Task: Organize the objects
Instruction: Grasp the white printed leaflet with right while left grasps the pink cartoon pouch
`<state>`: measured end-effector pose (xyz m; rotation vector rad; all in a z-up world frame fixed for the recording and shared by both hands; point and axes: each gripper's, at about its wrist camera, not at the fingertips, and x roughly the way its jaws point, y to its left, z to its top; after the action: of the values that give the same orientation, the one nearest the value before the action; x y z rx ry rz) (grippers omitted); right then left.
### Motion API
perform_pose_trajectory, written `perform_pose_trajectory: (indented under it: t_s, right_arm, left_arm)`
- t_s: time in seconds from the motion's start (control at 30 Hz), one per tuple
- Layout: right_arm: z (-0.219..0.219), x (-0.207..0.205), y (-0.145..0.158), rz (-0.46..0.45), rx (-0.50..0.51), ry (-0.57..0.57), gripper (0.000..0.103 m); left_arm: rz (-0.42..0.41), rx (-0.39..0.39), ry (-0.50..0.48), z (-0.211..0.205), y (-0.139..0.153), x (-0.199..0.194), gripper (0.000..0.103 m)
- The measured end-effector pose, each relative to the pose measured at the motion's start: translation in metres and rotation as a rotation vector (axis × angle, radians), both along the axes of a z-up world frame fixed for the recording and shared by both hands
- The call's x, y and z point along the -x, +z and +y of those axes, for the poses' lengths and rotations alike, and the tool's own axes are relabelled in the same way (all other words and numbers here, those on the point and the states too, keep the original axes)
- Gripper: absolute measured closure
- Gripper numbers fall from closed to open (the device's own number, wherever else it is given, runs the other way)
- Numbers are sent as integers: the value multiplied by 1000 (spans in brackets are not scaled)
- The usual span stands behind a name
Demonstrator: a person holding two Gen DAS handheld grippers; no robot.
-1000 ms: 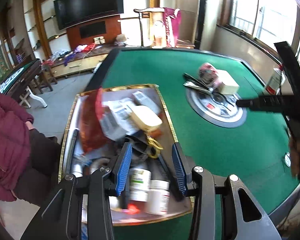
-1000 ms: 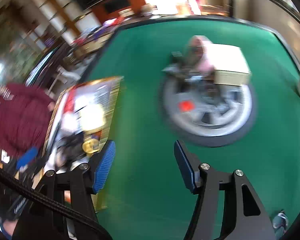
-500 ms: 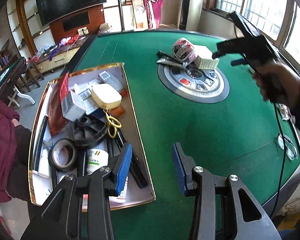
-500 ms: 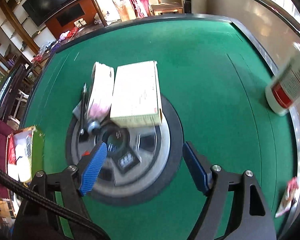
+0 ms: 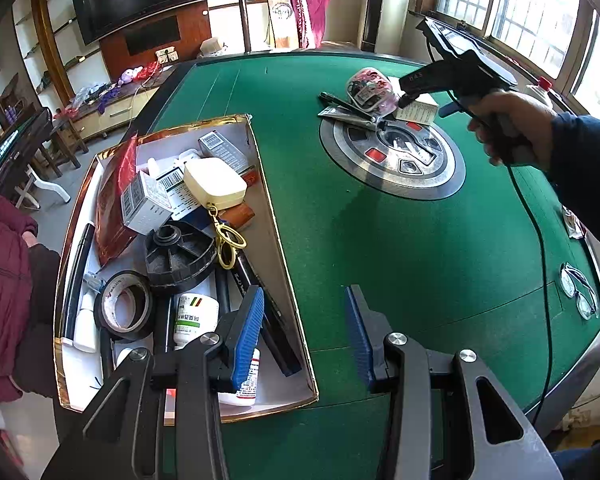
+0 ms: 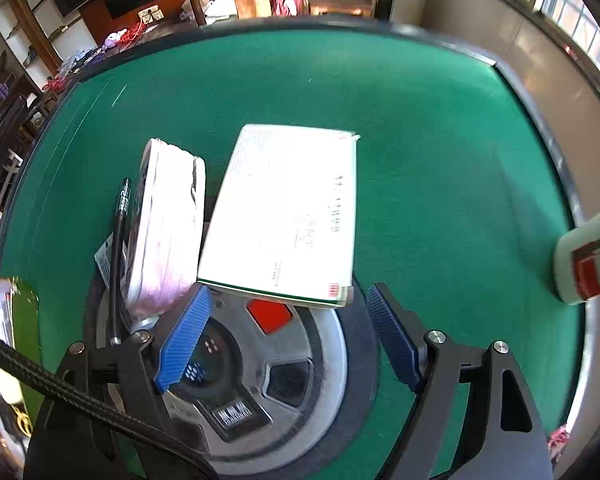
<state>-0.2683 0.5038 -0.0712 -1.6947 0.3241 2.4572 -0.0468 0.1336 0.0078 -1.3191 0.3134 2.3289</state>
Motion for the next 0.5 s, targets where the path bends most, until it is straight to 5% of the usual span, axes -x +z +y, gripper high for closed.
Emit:
perform_pose_trajectory:
  t_s: [0.5]
  right_arm:
    - [26,38,0,-40,120,-245,20]
  left_arm:
    - [-33,-12,-4,4,-5,-1,67]
